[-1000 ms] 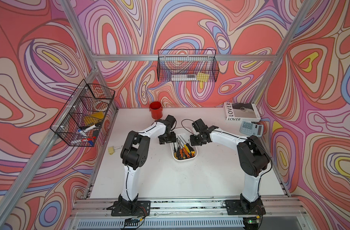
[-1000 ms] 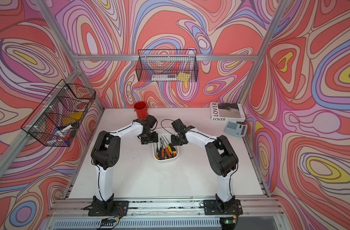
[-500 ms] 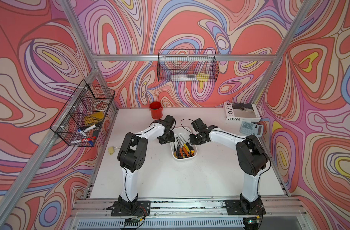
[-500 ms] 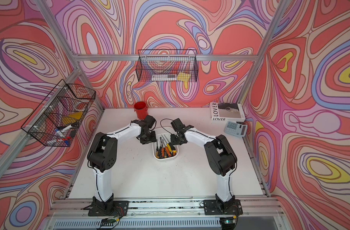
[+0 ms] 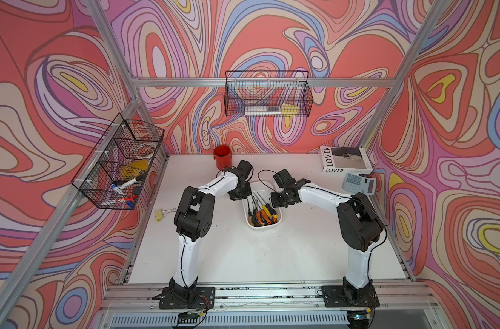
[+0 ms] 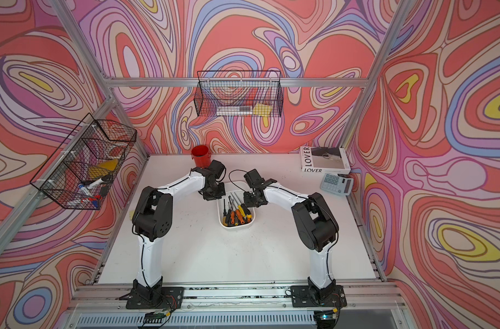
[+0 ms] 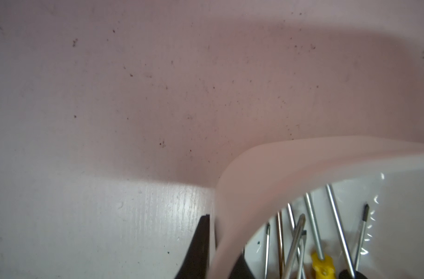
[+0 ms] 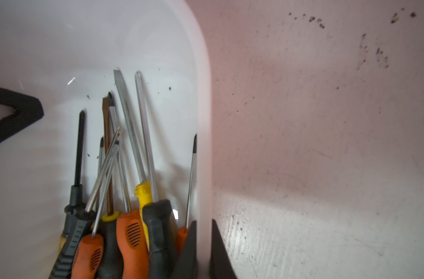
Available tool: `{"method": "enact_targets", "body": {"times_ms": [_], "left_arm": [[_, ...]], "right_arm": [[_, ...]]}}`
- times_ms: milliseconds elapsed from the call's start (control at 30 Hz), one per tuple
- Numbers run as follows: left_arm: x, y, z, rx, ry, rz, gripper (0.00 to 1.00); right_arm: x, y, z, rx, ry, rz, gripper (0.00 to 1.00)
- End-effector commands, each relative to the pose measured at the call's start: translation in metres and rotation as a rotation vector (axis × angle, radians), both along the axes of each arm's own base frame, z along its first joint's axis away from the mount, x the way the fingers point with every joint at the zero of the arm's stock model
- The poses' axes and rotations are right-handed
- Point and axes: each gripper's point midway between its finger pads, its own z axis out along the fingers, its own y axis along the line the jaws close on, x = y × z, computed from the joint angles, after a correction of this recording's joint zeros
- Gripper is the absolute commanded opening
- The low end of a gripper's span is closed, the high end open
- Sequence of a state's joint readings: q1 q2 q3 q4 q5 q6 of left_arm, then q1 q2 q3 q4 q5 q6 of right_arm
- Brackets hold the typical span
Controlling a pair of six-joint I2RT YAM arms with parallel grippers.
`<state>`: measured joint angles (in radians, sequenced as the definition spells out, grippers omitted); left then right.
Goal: Take out the screwdriver from the storage box
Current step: Pick up the storage box at the center of the board.
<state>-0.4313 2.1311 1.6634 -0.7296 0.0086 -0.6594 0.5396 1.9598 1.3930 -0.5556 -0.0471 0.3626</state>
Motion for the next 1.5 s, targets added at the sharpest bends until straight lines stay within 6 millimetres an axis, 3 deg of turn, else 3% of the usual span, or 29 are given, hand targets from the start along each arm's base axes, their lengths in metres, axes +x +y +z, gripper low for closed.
{"method": "enact_targets", "body": {"times_ms": [0, 300, 467, 767, 1067, 1133, 1300, 1467], "left_arm": [[-0.002, 0.010, -0.008, 0.052, 0.035, -0.006, 0.00], [0.009, 0.009, 0.008, 0.042, -0.035, -0.019, 0.00], [0.016, 0.011, 0.025, 0.024, -0.157, -0.014, 0.00], [0.028, 0.012, 0.042, 0.021, -0.275, -0.029, 0.00], [0.035, 0.022, 0.063, 0.053, -0.365, 0.009, 0.00], [0.035, 0.026, 0.069, 0.060, -0.398, 0.028, 0.00], [0.035, 0.037, 0.084, 0.082, -0.468, 0.064, 0.00], [0.033, 0.042, 0.097, 0.081, -0.527, 0.072, 0.00]], "right_arm": [[0.003, -0.006, -0.007, -0.041, -0.012, -0.001, 0.00], [0.006, -0.001, -0.003, -0.026, -0.027, 0.014, 0.00], [0.013, 0.001, 0.007, -0.021, -0.063, 0.019, 0.54], [0.025, -0.001, 0.035, -0.001, -0.144, -0.022, 0.98], [0.028, -0.009, 0.089, 0.033, -0.312, -0.039, 0.98], [0.024, -0.010, 0.110, 0.054, -0.365, -0.018, 0.98], [0.008, -0.003, 0.123, 0.099, -0.401, 0.092, 0.94], [-0.016, 0.008, 0.122, 0.156, -0.392, 0.212, 0.84]]}}
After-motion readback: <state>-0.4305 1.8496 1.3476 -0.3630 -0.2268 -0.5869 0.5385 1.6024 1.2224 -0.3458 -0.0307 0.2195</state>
